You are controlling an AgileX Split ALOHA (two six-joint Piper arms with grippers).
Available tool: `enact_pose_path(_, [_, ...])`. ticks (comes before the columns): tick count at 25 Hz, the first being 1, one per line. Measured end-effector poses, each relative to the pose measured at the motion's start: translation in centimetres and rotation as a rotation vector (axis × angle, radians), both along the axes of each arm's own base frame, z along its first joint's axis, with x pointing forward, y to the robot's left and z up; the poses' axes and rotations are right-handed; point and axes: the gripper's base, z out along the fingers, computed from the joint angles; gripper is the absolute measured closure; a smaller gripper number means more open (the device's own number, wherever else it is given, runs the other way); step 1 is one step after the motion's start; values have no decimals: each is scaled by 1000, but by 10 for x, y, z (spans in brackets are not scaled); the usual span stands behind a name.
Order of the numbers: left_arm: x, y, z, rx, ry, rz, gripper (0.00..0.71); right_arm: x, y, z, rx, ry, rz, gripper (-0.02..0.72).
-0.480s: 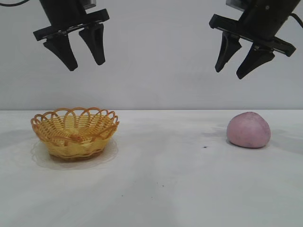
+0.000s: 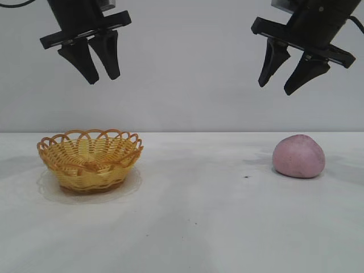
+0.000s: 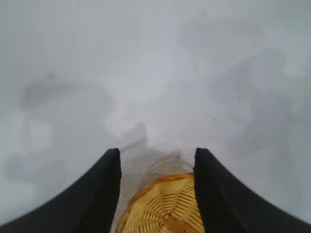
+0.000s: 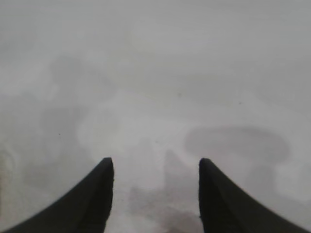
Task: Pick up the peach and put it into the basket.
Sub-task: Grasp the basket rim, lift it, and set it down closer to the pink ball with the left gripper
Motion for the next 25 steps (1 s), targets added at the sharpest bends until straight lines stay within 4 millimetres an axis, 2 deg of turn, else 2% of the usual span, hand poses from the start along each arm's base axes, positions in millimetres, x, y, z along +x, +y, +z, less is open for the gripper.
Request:
enact_pose_path(6, [-2, 1, -1, 25, 15, -29, 361, 0, 0, 0, 0, 1, 1, 365])
enact_pose_path(15, [-21, 4, -8, 181, 109, -430, 361, 0, 0, 0, 0, 3, 2, 365])
enact_pose_path(25, [-20, 4, -8, 267, 6, -702, 361, -3, 1, -1, 2, 27, 22, 365])
